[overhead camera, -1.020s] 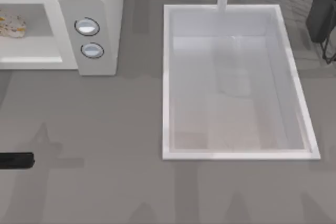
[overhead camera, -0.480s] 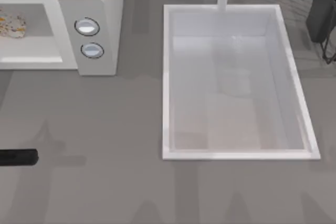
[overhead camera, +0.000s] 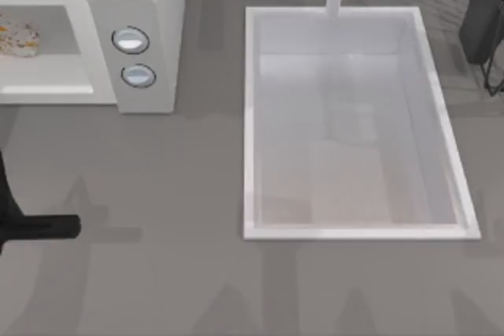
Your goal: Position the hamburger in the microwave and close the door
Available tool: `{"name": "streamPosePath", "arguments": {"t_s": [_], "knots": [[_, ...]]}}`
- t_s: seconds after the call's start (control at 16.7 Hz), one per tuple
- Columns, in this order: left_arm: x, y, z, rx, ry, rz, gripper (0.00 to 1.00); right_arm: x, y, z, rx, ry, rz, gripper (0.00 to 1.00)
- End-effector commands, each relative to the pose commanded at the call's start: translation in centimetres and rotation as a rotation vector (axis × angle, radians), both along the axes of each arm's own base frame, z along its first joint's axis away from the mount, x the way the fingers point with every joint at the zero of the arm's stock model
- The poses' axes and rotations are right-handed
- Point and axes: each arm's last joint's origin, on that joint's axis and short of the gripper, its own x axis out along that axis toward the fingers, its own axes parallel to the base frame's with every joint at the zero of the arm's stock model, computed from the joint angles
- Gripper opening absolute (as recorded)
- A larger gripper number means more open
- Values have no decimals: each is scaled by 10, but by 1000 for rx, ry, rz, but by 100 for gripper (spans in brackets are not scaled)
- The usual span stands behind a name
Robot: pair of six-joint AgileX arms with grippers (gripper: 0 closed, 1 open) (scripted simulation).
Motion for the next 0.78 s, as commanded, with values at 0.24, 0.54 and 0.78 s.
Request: {"name": "streamPosePath", "arguments": {"t_s": [0.24,0.54,0.78], "knots": [[0,0,1,-2,-3,2,0,0,0,0,0,0,0,100],[20,10,26,156,85,48,0,0,0,0,0,0,0,100],[61,43,58,350,285,120,0,0,0,0,0,0,0,100]]}}
